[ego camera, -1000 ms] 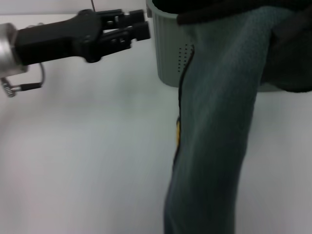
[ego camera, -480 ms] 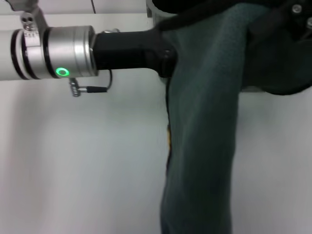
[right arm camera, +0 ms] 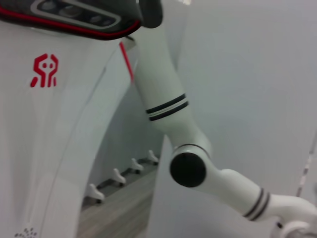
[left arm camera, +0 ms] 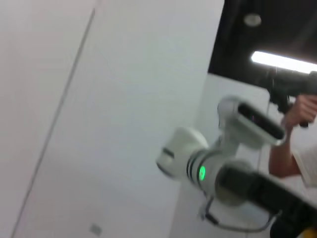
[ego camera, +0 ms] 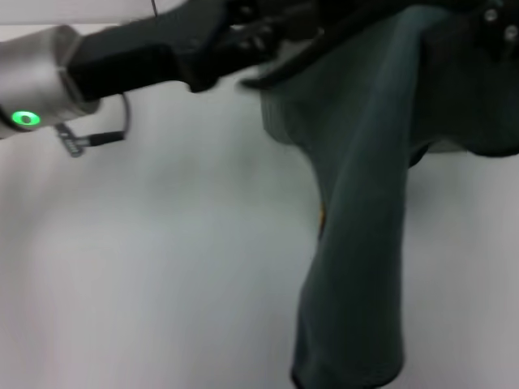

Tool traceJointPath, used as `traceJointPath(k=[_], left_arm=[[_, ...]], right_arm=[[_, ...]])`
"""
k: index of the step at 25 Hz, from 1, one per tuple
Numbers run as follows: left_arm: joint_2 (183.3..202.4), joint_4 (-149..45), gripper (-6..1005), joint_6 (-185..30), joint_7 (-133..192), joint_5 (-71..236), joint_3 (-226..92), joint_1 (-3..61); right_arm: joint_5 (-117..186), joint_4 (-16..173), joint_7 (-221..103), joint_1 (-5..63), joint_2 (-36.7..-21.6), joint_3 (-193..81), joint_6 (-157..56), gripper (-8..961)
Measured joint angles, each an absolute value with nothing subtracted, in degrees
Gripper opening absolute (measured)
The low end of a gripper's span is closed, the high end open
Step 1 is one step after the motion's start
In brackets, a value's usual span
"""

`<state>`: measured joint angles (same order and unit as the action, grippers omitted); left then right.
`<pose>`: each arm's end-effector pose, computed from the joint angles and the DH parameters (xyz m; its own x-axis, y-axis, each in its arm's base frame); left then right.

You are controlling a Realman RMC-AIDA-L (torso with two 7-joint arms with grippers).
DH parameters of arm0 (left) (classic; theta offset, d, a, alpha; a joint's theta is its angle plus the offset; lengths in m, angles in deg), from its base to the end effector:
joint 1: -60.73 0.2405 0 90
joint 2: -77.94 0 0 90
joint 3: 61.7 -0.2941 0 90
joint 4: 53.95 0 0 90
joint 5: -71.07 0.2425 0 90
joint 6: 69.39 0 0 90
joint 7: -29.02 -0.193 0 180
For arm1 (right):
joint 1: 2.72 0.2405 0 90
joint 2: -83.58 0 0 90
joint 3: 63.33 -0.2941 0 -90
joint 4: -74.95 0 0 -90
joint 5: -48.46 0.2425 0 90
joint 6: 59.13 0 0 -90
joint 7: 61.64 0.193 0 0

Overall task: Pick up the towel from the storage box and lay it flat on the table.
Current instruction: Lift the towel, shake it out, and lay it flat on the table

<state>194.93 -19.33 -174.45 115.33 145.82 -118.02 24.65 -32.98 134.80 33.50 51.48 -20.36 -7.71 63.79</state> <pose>-0.1492 0.3862 -0.0116 0.4689 0.2429 0.8492 0.1828 -0.9673 0.1757 0.0250 0.3743 0.1015 0.7404 0.3284 -0.5865 0.4967 -0.8551 0.1483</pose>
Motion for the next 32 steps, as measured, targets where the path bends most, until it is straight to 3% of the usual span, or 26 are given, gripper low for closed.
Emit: traceJointPath(k=[6,12,23,32], left_arm=[[193.14,-19.23,384,-177.21,115.29,141.78,-118.06,27.19],[193.02,-19.72,391,-176.66,112.97,143.48,-118.1,27.25],[190.64,-19.32,404,-176.28,109.28,150.0,-118.35,25.16],[192.34,-19.62,468,-177.37,109.34,155.34,-118.91,21.06]], right_arm=[[-33.92,134.41,33.36,50.55,-19.65,-9.79,63.73,-1],[-34.51,134.74,33.17,50.94,-19.62,-9.17,63.88,0],[-33.9,134.95,33.16,53.21,-19.98,-8.62,64.07,0],[-34.25,134.84,33.14,54.43,-20.46,-8.76,63.99,0]])
